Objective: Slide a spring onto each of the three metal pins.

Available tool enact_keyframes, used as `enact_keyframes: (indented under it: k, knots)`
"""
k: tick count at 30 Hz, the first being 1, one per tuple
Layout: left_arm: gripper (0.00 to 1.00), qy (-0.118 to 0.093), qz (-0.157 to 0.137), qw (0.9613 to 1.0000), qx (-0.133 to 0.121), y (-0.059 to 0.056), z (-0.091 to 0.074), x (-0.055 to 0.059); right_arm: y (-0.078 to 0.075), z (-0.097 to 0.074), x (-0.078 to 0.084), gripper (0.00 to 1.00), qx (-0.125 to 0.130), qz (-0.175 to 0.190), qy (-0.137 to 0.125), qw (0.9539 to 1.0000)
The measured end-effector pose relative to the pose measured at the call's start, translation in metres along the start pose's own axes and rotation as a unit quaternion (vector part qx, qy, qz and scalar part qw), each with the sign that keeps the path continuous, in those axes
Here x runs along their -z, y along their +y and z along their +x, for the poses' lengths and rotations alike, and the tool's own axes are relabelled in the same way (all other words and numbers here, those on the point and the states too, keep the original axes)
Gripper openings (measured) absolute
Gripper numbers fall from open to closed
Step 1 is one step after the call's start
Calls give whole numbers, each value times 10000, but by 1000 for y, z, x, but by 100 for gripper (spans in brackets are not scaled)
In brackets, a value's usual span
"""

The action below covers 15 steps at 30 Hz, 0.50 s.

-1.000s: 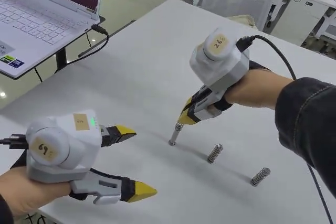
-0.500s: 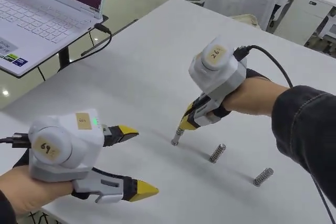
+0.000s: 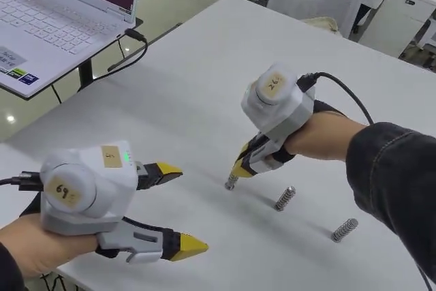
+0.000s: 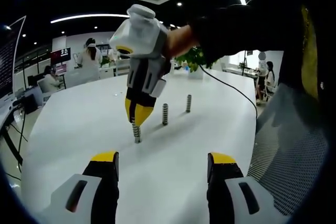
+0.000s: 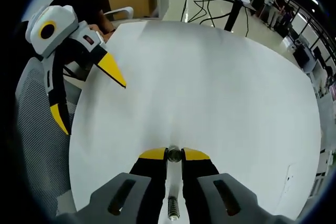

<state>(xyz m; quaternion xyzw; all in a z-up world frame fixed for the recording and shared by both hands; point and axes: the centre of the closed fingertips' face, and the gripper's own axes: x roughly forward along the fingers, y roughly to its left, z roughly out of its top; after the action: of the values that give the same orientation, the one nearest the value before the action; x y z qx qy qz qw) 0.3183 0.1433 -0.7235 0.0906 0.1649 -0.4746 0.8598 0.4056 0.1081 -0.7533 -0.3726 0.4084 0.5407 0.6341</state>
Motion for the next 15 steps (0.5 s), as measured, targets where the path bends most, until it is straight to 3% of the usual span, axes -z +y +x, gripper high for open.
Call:
enact_keyframes:
  k: [15]
  knots:
    - [64, 25, -23, 10000, 27, -2, 0, 2, -2, 11, 6, 8, 21, 103, -17, 9999]
